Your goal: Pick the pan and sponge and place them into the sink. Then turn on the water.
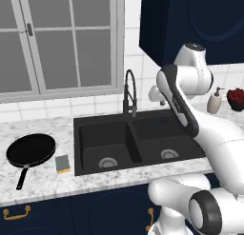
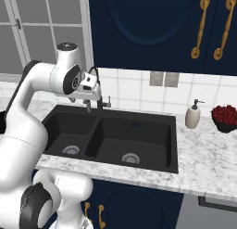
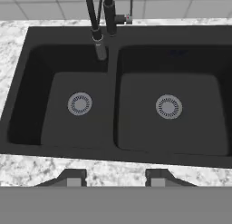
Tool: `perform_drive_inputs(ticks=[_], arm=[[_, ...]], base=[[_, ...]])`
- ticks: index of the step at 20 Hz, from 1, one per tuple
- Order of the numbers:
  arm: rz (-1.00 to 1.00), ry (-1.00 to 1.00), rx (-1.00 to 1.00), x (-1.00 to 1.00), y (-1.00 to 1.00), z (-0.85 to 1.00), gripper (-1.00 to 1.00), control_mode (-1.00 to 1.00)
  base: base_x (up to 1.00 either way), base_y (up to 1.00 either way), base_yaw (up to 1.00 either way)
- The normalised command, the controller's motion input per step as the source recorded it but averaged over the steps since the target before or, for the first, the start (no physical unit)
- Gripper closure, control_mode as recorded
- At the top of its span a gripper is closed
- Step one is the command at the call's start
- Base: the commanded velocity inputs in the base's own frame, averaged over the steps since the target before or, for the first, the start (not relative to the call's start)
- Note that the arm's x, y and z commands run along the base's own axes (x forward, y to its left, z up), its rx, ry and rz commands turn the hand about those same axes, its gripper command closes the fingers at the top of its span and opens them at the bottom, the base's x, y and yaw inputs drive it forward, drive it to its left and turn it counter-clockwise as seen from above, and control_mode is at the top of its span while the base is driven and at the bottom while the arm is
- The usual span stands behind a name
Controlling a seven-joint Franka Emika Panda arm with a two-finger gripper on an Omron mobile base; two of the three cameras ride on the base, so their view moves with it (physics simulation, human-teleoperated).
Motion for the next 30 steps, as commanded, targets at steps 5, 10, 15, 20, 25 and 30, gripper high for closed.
perform_drive_inputs(ticks=[5, 10, 15, 20, 25, 30], arm=[[0.0, 0.01, 0.05, -0.3, 0.45, -0.12, -1.0, -1.0], [0.04, 0.02, 0.09, -0.23, 0.93, -0.33, -1.0, -1.0], [0.02, 0.03, 0.0, -0.01, 1.0, -0.15, -1.0, -1.0], [0.02, 0.07, 0.0, 0.0, 0.99, -0.12, -1.0, -1.0], [0.0, 0.0, 0.0, 0.0, 0.79, -0.18, -1.0, -1.0], [0.0, 0.0, 0.0, 0.0, 0.8, -0.23, -1.0, -1.0]], base=[[0.0, 0.0, 0.0], [0.0, 0.0, 0.0], [0.0, 0.0, 0.0], [0.0, 0.0, 0.0], [0.0, 0.0, 0.0], [0.0, 0.0, 0.0]])
